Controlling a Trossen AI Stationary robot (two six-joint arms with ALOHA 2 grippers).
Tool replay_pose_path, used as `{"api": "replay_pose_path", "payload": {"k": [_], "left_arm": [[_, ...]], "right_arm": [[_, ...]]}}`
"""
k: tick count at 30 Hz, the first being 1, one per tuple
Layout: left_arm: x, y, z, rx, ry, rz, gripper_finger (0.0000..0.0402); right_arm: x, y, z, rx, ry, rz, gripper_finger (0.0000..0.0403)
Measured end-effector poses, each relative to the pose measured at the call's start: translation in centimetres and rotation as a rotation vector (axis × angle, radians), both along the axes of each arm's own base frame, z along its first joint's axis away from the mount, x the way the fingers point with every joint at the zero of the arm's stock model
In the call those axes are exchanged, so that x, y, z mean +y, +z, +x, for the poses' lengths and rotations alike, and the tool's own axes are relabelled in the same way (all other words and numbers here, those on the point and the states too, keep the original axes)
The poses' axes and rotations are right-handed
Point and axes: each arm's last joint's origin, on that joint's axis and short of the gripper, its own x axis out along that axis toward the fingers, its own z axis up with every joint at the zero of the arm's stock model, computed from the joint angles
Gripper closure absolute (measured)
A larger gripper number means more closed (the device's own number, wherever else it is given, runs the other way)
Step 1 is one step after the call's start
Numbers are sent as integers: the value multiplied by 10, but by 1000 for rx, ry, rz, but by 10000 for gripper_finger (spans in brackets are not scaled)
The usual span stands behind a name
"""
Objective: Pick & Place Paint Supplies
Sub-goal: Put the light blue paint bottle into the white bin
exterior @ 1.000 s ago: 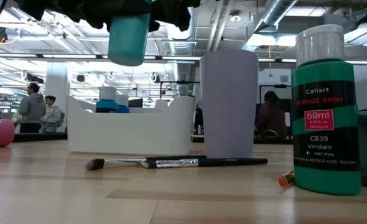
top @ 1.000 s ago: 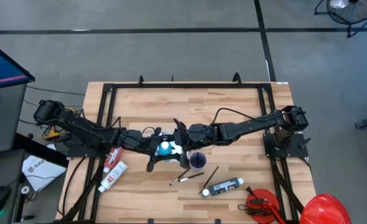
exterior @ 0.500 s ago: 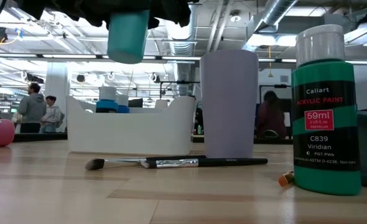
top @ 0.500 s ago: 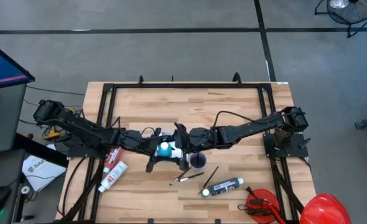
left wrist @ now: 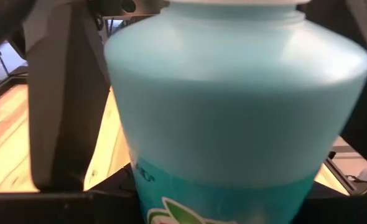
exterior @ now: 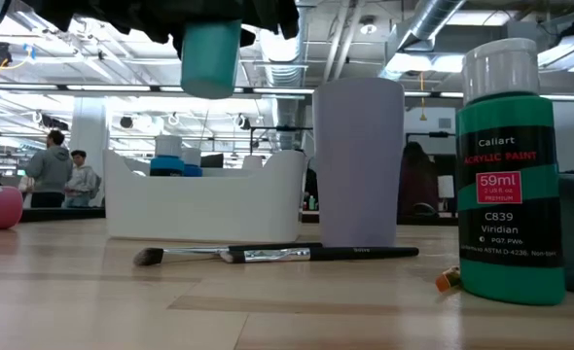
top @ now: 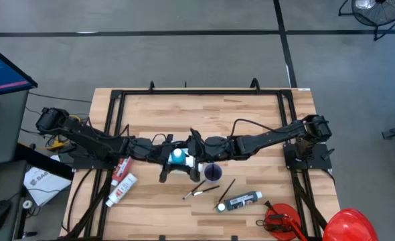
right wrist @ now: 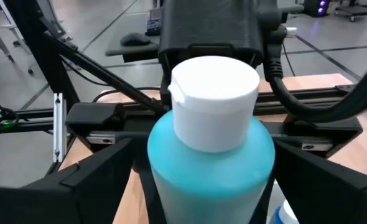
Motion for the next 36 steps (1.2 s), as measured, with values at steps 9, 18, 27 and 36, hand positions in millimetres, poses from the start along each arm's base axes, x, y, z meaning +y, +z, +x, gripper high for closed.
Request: {"api": "replay_pose_path", "payload": {"k": [9,18,27,36], "left_arm": [[0,0,0,1,-6,-1,229],[0,0,0,-1,-7,0,229],[0,-2,0,19,3,1,225],[2,-5,-3,95,55,-17,159]], "right_arm": [[-2,-1,0,12,-33,-2,72],[-4,-2,0,21,-74,-16,112],[-4,-3,-1,34,-70,-35,180],[-2,-11,-1,84,-70,-47,237]]}}
